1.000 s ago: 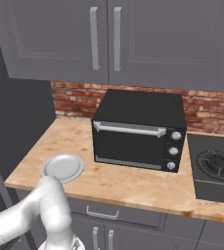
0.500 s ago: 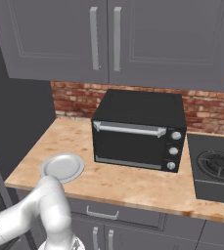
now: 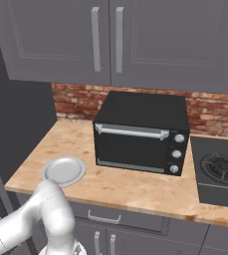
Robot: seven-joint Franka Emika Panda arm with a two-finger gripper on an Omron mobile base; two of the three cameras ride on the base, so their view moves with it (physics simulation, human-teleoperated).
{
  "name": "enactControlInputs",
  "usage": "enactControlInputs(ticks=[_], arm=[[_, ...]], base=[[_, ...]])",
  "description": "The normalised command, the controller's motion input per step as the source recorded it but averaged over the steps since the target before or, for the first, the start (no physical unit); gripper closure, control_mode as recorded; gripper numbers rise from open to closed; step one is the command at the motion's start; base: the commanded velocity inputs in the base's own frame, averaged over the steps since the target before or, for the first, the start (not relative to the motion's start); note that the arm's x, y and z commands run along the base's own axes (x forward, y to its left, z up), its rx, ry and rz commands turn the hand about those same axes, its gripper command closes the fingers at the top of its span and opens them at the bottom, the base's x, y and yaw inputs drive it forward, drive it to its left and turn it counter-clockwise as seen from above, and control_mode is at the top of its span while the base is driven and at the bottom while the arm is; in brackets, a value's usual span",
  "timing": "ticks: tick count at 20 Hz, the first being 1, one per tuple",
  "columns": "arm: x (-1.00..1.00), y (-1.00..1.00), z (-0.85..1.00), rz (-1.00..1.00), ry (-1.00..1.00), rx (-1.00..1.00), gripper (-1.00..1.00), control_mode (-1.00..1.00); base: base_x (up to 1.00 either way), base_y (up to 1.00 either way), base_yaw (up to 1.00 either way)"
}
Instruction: Place the sweet potato on the rack of the oven.
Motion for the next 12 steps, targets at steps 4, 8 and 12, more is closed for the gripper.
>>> enactControlInputs(ticks=[4, 8, 12], arm=[[-0.80, -0.79, 0.60, 0.00, -0.02, 0.18, -1.00, -1.00], [-0.67, -0.92, 0.47, -0.02, 0.00, 0.23, -1.00, -1.00], [-0.41, -1.00, 0.37, -0.06, 0.00, 0.25, -1.00, -1.00]], base=[[0.00, 0.00, 0.00], [0.00, 0.00, 0.00], [0.00, 0.00, 0.00]])
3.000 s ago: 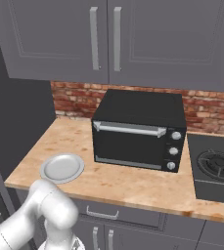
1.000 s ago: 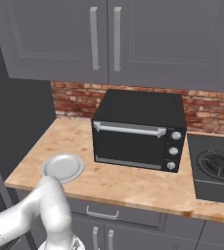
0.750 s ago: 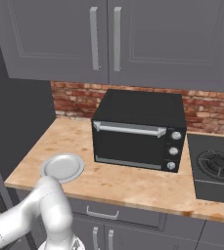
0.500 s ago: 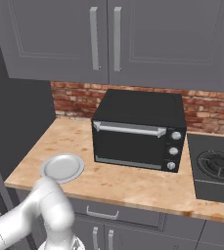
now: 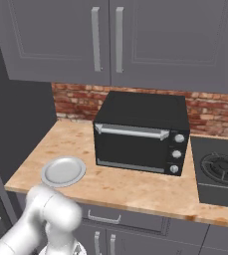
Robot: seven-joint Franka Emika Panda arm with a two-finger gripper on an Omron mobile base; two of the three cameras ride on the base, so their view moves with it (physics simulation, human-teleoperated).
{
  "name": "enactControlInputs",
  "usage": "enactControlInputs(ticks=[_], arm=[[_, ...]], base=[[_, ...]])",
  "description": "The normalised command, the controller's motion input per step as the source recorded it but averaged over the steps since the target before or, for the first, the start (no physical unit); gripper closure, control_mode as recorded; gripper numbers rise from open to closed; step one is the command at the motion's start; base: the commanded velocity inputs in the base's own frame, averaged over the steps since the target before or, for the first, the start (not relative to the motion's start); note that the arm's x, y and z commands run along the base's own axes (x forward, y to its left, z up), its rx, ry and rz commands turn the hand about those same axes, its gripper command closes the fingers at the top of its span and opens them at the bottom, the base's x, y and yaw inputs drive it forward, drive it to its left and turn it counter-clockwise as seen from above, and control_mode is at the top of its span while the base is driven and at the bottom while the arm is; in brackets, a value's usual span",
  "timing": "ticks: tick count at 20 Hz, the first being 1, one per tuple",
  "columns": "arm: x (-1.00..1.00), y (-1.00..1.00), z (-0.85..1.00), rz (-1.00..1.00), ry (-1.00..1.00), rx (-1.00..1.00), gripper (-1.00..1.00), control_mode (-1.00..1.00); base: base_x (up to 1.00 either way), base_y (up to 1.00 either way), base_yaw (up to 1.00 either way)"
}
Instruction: Place the sweet potato on the rack of the oven.
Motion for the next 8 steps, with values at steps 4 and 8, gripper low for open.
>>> enactControlInputs(ticks=[4, 8], arm=[[-0.12, -1.00, 0.32, -0.07, 0.00, 0.23, -1.00, -1.00], [0.00, -0.95, 0.19, -0.07, 0.00, 0.14, -1.00, -1.00]], base=[[0.00, 0.00, 0.00], [0.00, 0.00, 0.00]])
